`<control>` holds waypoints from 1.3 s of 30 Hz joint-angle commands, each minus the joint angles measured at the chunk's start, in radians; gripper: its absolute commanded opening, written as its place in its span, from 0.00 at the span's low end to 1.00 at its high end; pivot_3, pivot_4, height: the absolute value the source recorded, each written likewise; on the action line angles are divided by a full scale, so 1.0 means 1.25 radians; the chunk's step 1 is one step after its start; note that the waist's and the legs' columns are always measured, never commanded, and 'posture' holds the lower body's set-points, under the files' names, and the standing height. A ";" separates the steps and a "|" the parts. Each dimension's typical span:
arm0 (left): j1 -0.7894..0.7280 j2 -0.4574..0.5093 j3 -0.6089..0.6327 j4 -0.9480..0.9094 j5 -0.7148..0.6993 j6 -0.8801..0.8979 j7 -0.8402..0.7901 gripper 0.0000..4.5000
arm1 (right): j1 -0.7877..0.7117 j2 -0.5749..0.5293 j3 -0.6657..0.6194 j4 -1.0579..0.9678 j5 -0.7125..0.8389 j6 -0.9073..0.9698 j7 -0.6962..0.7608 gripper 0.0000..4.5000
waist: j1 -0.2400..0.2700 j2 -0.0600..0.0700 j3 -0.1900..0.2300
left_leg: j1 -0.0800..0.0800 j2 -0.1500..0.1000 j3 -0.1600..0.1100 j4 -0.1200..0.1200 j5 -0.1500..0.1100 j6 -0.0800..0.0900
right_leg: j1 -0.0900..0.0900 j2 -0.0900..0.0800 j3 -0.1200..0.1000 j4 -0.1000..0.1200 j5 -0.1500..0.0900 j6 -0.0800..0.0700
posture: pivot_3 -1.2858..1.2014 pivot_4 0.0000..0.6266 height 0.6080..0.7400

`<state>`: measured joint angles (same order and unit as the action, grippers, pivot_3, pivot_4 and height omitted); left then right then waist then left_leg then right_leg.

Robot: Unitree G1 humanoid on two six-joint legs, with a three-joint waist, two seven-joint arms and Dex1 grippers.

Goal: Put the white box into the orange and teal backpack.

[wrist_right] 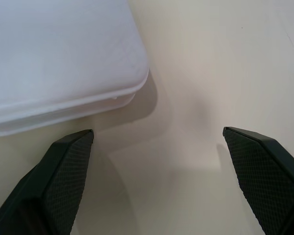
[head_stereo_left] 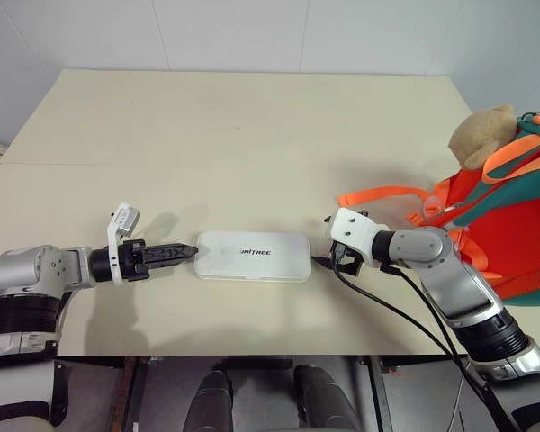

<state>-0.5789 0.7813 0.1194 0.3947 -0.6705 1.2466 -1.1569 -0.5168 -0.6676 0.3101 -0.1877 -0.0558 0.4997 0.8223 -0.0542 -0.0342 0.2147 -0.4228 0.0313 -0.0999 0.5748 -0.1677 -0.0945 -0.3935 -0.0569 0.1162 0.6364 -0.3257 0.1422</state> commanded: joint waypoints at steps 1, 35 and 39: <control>-0.025 -0.009 -0.011 0.009 -0.002 -0.014 -0.015 1.00 | -0.007 0.002 -0.002 -0.005 -0.007 -0.013 0.007 0.99 | -0.001 0.000 0.000 | 0.000 0.000 0.000 0.000 0.000 0.000 | 0.000 0.000 0.000 0.000 0.000 0.001 | 0.52 0.24 1.00; -0.026 -0.081 -0.033 -0.117 -0.015 0.038 0.029 1.00 | -0.010 0.030 -0.015 0.002 -0.028 -0.019 0.021 0.99 | 0.001 0.000 0.000 | 0.000 0.000 0.000 0.001 0.000 0.000 | 0.001 0.000 0.000 0.000 0.003 0.005 | 0.52 0.24 1.00; -0.015 -0.082 -0.032 -0.122 -0.015 0.037 0.043 1.00 | -0.010 0.033 -0.015 0.003 -0.031 -0.021 0.022 0.99 | 0.003 -0.001 0.000 | 0.000 0.000 0.000 0.001 0.000 0.000 | 0.001 0.000 0.000 0.000 0.003 0.005 | 0.52 0.24 1.00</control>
<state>-0.5984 0.7045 0.1007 0.2848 -0.6593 1.2877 -1.0940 -0.5189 -0.6518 0.2709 -0.1588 -0.1111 0.5006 0.8396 -0.0499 -0.0348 0.2142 -0.4222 0.0309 -0.1000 0.5766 -0.1676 -0.0948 -0.3916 -0.0572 0.1163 0.6357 -0.3222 0.1483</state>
